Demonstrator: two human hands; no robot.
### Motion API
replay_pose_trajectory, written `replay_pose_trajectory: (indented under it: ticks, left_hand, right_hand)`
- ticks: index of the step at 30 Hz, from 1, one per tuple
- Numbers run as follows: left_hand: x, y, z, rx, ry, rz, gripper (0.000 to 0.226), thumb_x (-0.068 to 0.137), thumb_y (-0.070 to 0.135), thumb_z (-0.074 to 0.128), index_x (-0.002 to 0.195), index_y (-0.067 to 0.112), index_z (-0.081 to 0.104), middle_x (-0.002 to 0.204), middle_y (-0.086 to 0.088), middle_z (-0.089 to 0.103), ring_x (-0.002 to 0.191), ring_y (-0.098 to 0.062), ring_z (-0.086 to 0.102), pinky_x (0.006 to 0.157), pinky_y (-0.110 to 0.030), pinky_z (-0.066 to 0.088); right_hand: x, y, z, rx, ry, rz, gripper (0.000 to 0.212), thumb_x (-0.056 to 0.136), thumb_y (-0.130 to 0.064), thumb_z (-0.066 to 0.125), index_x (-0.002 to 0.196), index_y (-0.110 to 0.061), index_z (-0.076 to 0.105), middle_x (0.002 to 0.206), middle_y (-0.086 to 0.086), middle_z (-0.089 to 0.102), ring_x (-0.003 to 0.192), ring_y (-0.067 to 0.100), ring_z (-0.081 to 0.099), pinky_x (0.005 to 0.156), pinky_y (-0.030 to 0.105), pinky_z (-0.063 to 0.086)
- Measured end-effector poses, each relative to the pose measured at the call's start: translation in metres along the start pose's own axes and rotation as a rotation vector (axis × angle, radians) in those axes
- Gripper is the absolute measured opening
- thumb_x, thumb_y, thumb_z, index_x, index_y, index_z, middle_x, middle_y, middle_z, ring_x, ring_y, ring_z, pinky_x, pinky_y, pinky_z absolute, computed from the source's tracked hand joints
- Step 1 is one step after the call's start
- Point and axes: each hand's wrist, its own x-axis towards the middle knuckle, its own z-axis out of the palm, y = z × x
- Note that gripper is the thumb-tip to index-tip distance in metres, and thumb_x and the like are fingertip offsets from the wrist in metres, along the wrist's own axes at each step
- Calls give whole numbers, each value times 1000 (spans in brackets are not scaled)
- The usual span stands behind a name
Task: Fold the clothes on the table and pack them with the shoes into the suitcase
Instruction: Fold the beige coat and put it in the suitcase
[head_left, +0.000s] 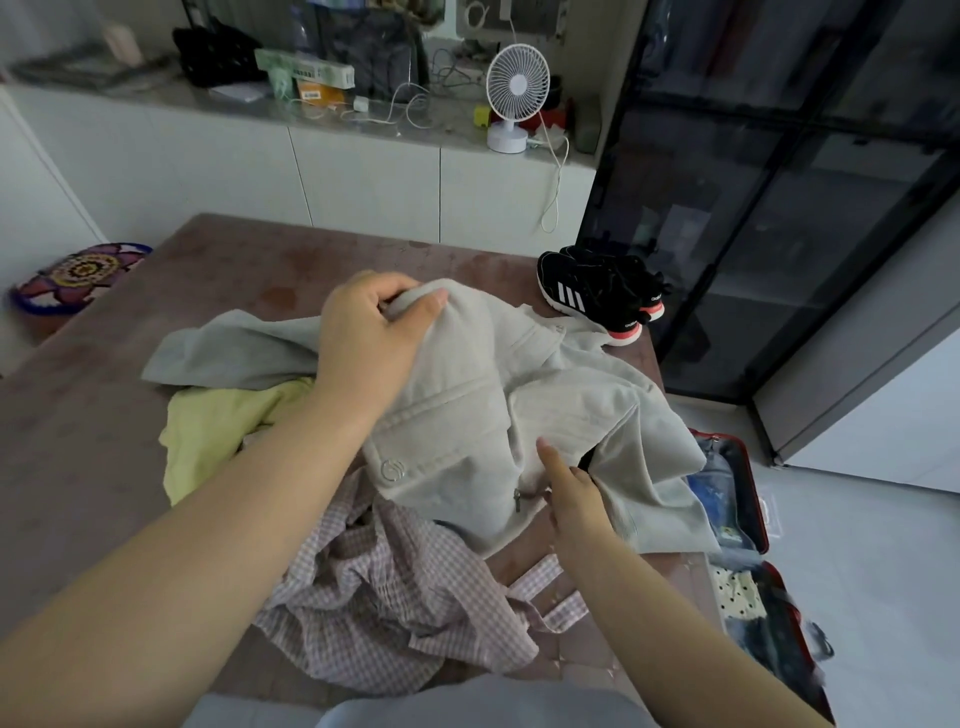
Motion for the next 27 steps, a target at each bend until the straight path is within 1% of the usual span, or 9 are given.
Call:
replay_pose_trajectory:
  ticks: [2,5,9,11,13,18,20,22,27]
  left_hand:
    - [-8,-19,13,-41,-46,-152,25,84,22,65,73,-1,63,69,-12,59,59,-11,44,54,-16,33]
    - [-24,-55,28,-94,-54,-410,24,84,22,64,77,-1,61,67,-9,57,61,-14,45,61,-27,36]
    - [-35,-72,31,-122,-15,-499,16,83,18,63,76,4,59,65,1,53,62,-11,46,58,-23,35]
    - [-33,-71,30,-140,-4,-502,15,83,17,63,76,4,59,64,2,53,61,-10,45,57,-23,36]
    - [-31,-69,28,-152,-9,-511,14,83,17,62,75,5,59,63,2,51,60,-11,45,57,-24,36]
    - [-10,-67,17,-115,-67,-595,21,83,14,62,64,18,52,64,4,50,61,-11,45,55,-25,35]
    - [6,-64,9,-127,-90,-614,23,82,9,61,66,24,55,71,6,55,74,-15,52,67,-25,42]
    - [23,-57,2,-114,-106,-576,26,82,4,58,68,26,59,76,7,58,79,-15,54,74,-26,44]
    - [52,-24,-5,-182,-95,-372,25,82,1,61,75,25,58,71,6,48,61,-5,45,52,-13,36]
  right_hand:
    - [-8,6,0,22,-97,-19,69,71,-57,69,124,-15,53,116,-2,63,104,13,57,80,24,41]
    - [-22,22,-3,-125,-199,-45,99,50,-70,75,130,-20,48,129,-2,56,115,15,54,96,33,44]
    - [-37,42,-4,-527,-317,-264,77,76,-32,75,140,-27,31,132,-10,41,115,5,45,74,8,46]
    - [-32,49,-4,-838,-233,-499,66,77,-26,73,135,-25,42,126,-9,50,116,11,49,85,15,45]
    - [-27,44,-4,-997,-107,-628,35,81,-16,63,115,-20,63,109,-4,64,104,17,59,87,23,44]
    - [-16,-11,-25,-820,6,-685,25,85,-3,59,101,-17,73,86,-8,69,81,8,63,64,3,41]
    - [-19,-46,-36,-740,30,-731,27,85,-1,59,97,-20,73,83,-14,66,73,-7,60,65,-1,41]
    - [-26,-80,-44,-689,-8,-764,25,85,-2,61,94,-22,72,78,-20,67,67,-15,59,69,1,44]
    - [-44,-136,-53,-533,-40,-877,19,84,-6,65,89,-23,72,67,-17,71,60,-3,61,64,15,50]
